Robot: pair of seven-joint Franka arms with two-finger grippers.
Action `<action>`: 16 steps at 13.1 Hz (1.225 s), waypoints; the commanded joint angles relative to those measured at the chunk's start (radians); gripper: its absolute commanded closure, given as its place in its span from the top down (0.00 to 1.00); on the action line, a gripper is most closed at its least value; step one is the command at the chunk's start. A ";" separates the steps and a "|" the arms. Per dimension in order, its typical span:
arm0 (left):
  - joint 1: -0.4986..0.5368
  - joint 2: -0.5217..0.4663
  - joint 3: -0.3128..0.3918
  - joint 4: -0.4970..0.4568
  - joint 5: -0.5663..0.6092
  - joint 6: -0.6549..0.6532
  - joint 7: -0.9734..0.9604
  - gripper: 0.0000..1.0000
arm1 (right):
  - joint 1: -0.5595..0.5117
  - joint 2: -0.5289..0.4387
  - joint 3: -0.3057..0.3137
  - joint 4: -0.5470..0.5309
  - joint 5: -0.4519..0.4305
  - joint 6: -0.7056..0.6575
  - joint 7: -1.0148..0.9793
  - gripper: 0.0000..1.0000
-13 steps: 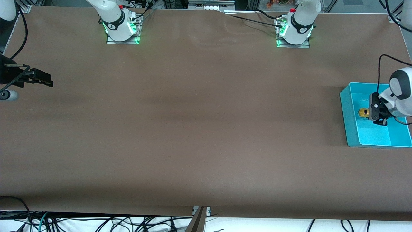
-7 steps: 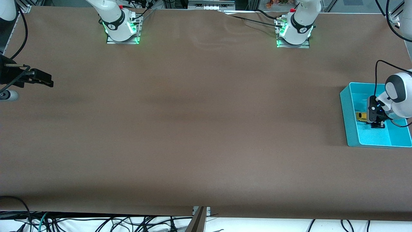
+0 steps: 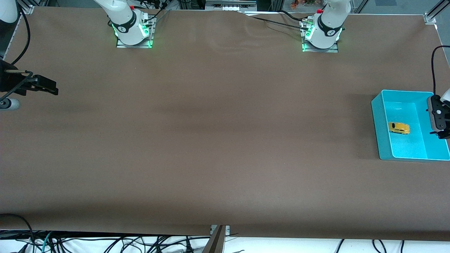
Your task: Wind and store yellow beetle car
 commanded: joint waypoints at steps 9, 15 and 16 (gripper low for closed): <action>-0.230 -0.102 -0.248 0.175 -0.096 -0.342 -1.028 1.00 | -0.011 -0.002 0.003 0.004 -0.010 0.002 -0.002 1.00; -0.592 -0.276 0.106 0.083 -0.225 -0.339 -1.466 1.00 | -0.011 -0.002 0.003 0.004 -0.008 0.000 -0.002 1.00; -0.629 -0.306 0.162 0.060 -0.237 -0.330 -1.544 1.00 | -0.011 -0.002 0.003 0.004 -0.010 0.000 -0.002 1.00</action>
